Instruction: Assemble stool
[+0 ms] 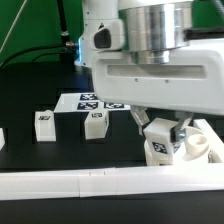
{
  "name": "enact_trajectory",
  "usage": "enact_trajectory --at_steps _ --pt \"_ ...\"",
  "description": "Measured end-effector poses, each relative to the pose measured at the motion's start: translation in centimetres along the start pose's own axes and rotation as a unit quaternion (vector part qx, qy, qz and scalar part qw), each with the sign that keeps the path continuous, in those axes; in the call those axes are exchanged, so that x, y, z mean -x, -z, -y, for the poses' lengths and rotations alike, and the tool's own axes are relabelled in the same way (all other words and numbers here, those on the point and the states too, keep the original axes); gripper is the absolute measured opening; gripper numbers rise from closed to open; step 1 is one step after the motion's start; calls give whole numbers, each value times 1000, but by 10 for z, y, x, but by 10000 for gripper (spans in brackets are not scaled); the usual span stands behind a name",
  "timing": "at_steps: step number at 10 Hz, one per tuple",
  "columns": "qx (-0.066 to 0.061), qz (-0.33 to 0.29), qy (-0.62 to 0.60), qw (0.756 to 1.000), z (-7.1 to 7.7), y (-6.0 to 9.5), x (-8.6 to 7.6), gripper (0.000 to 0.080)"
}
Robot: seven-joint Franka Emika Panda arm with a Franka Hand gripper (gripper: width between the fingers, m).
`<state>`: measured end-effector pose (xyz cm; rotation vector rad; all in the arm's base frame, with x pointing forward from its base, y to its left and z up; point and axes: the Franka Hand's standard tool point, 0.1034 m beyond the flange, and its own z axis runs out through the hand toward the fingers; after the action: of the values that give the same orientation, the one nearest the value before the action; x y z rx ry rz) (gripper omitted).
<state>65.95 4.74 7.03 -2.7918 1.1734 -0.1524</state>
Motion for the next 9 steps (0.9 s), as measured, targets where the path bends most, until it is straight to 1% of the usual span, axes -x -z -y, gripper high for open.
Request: enact_trajectory --at_steps 1,3,4,5,6,7,8,9 --pt "2 -5 -17 1000 -1 0 0 341" --pt "9 -12 -97 995 -10 1 0 343" --pt "13 -16 -120 993 -12 1 1 343" --pt "28 -23 -157 987 -15 2 3 343" --pt "31 -25 -161 986 -16 2 3 343" --pt "32 -25 -157 987 -16 2 3 395" --pt "32 -25 -157 987 -16 2 3 395" --pt "30 -25 -154 987 -15 4 2 575"
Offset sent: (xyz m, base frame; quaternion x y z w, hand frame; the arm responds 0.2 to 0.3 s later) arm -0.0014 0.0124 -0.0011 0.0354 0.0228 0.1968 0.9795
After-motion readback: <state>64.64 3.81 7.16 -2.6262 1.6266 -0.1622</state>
